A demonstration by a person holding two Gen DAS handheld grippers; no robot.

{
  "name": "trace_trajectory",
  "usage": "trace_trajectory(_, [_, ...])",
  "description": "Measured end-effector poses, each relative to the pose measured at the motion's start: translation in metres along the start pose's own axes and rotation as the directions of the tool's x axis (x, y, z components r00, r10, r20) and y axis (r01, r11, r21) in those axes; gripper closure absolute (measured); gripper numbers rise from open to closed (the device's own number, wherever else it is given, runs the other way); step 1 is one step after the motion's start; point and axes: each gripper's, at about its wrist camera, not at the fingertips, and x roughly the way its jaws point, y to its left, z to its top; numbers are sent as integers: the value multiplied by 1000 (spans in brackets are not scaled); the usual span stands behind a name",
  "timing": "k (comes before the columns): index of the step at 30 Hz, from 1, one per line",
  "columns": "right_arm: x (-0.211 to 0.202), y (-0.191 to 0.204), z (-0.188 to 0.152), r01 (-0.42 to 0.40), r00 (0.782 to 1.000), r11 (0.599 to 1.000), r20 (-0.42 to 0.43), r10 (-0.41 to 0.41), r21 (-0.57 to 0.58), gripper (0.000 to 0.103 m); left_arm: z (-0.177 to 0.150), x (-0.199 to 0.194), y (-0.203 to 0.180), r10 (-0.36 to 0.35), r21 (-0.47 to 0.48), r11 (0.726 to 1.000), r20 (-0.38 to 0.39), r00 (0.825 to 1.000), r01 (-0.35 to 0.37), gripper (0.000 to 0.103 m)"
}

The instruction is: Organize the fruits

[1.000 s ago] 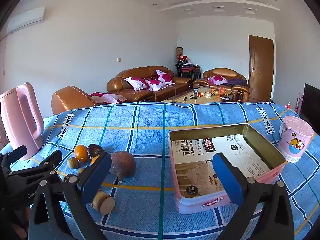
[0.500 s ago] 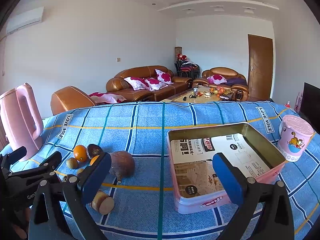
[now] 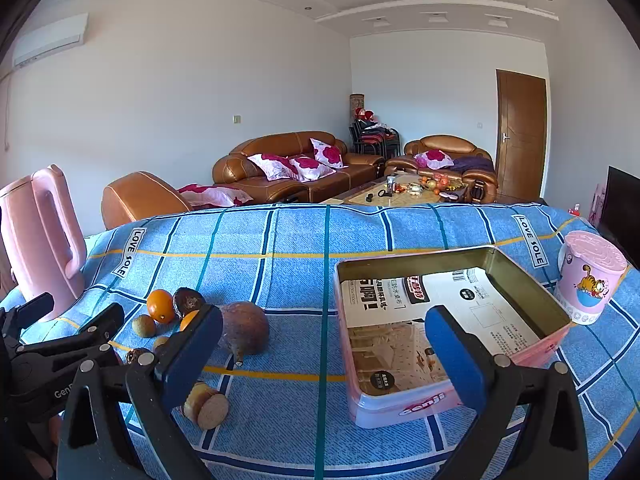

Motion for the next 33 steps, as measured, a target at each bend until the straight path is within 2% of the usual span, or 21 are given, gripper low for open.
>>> trace_trajectory(10, [0,0,-1,-3,1000,1000,-2,3,-5,1,0,1,0,-2,2,1000,-5,1000,2,0])
trace_trajectory(14, [1,1,-1,-9,1000,1000,-7,9,-17,1,-2,2,3,34,27,999,-12,999,-34,0])
trace_trajectory(17, [4,2,-1,-21,1000,999,-24,20,-30,2,0,3,17,50,6,999,-31,998,-50,0])
trace_trajectory(18, [5,2,-1,-36,999,999,-35,34,-31,3,2,4,25,47,-10,999,-41,998,-47,0])
trace_trajectory(20, [10,4,-1,-86,994,996,-70,84,-30,17,3,4,39,42,-36,998,-57,997,-44,0])
trace_trajectory(23, [17,13,-6,-188,973,981,-147,180,-45,33,6,7,63,54,-71,996,-76,996,-59,0])
trace_trajectory(26, [25,29,-13,-313,925,948,-247,289,-63,33,5,12,80,16,-104,994,-105,994,-27,1])
trace_trajectory(30, [30,48,-24,-380,885,918,-333,326,-110,33,3,18,88,-79,-82,994,-151,985,67,4])
trace_trajectory(33, [37,51,-29,-388,867,916,-378,325,-105,33,1,19,80,-162,-46,987,-188,969,156,4])
